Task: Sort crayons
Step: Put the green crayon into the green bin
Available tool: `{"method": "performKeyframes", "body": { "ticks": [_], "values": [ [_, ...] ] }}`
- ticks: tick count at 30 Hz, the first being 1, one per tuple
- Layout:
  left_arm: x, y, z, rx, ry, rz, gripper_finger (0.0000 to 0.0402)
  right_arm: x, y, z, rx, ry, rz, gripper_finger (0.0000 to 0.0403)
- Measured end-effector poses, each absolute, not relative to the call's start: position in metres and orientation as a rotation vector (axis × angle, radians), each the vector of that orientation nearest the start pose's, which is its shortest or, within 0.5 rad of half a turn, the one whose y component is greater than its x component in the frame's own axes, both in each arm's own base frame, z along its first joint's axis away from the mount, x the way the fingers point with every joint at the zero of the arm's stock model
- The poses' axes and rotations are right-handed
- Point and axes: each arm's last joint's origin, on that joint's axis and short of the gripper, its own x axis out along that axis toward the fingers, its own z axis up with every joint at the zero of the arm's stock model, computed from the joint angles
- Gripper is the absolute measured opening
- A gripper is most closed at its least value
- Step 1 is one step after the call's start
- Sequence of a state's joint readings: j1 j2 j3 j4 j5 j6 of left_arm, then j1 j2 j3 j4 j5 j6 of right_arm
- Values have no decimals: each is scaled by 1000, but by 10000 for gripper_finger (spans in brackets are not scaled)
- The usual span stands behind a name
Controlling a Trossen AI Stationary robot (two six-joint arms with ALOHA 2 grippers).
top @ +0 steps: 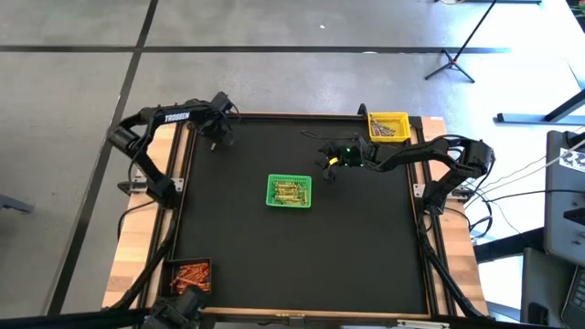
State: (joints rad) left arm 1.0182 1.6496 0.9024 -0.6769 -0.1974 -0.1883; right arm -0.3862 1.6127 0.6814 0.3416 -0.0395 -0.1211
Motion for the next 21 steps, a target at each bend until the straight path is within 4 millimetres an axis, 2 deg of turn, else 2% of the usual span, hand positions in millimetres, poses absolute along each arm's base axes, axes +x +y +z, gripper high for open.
{"method": "performKeyframes", "body": {
  "ticks": [11, 21],
  "values": [
    [139, 239, 144, -780, 1296, 1075, 101, 284, -114, 153, 12, 596, -287, 231],
    [140, 240, 139, -768, 1321, 1041, 41, 284, -114, 153, 14, 596, -280, 231]
  ]
}}
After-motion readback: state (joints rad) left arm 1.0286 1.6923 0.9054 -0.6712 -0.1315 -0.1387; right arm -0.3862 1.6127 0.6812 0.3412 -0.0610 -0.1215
